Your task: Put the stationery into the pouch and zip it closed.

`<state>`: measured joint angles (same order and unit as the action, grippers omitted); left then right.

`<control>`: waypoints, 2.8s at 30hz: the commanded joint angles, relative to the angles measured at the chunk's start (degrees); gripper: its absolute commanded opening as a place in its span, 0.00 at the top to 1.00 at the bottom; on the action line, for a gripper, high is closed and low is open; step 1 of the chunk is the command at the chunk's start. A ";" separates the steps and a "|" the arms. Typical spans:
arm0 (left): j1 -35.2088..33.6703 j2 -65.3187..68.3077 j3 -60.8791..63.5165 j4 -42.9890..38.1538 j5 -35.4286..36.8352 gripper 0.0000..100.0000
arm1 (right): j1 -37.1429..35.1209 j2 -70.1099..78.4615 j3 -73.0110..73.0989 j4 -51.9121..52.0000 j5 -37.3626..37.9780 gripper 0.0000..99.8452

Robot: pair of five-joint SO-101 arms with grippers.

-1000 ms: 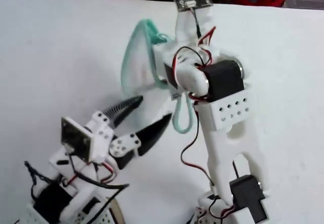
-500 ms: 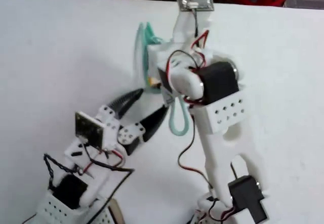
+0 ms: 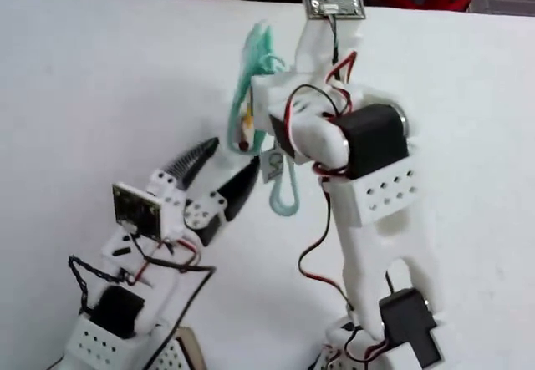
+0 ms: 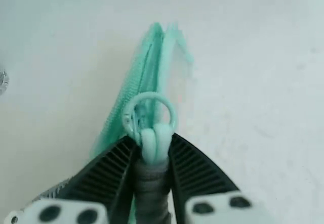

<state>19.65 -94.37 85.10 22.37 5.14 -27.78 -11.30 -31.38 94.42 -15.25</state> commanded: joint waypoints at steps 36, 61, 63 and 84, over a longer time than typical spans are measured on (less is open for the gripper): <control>2.24 -0.22 -0.44 -6.68 -0.09 0.82 | -2.42 10.33 -4.48 3.74 12.75 0.98; 1.80 -0.48 11.16 -10.73 -17.76 0.80 | -11.03 -0.13 -3.43 4.18 18.99 0.98; 1.45 -0.48 12.22 -13.10 -17.76 0.80 | -11.56 -0.13 -3.52 4.18 18.99 0.98; -0.31 -0.48 11.96 -24.70 -13.80 0.96 | -4.09 -0.04 5.19 3.91 16.44 0.98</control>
<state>19.74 -93.93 97.41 0.84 -9.71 -34.20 -8.48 -28.13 97.58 1.19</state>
